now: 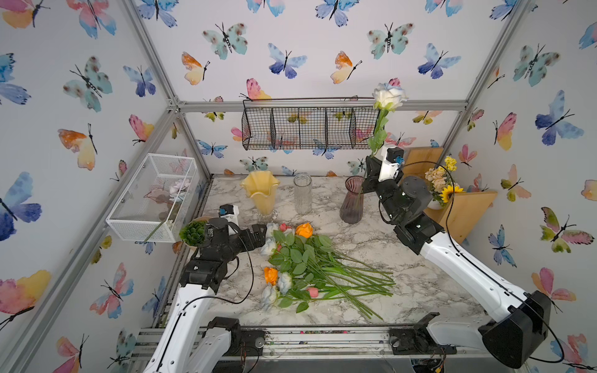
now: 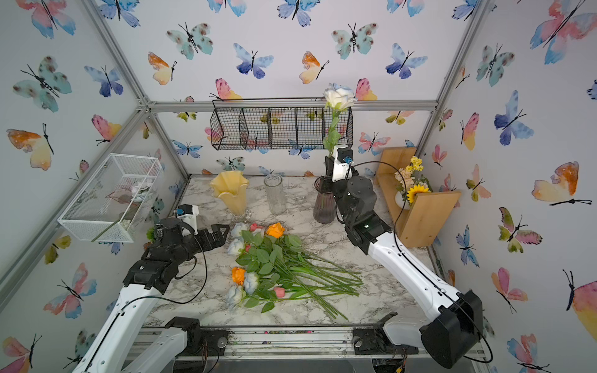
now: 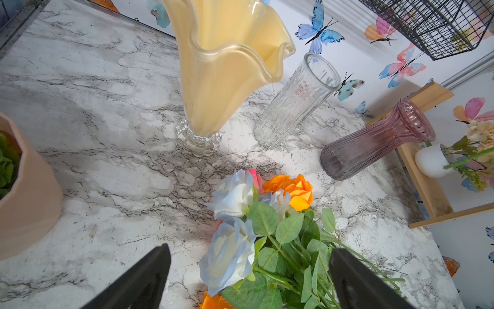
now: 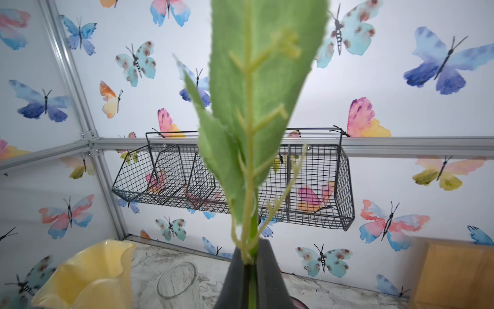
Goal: Arrange the flowers in different vases according to their colors
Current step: Insert the flower into the vase.
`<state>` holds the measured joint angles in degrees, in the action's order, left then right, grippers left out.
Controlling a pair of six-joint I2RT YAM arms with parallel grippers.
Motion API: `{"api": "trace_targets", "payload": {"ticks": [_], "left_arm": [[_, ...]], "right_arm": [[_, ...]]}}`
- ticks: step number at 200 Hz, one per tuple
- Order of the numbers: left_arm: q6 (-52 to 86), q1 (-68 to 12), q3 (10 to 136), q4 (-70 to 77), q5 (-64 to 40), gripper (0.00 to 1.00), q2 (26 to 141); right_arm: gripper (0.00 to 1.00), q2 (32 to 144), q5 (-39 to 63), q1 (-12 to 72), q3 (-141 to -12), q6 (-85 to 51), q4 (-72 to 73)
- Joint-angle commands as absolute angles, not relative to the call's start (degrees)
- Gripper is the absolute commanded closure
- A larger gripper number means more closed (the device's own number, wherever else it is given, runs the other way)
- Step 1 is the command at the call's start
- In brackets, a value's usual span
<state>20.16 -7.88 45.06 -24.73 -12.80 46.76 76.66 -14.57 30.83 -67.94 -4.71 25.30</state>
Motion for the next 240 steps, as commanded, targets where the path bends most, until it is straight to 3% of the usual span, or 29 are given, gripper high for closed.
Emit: {"api": "trace_targets", "payload": {"ticks": [1, 41, 90, 240], "left_arm": [[19.6, -8.0, 44.3, -24.9, -14.3, 0.01, 46.5], [19.5, -8.0, 44.2, -24.7, -15.2, 0.01, 46.5], [19.5, -8.0, 44.2, -24.5, -15.7, 0.01, 46.6], [19.5, -8.3, 44.2, -24.4, -15.6, 0.00, 46.6]], "right_arm": [[0.98, 79.1, -15.6, 29.0, -70.2, -7.1, 33.9], [0.98, 83.6, -12.2, 23.6, -72.3, -11.4, 38.3], [0.98, 88.3, -11.9, 22.8, -75.8, -10.1, 39.9], [0.95, 93.2, -11.7, 22.3, -62.0, -13.0, 45.0]]}}
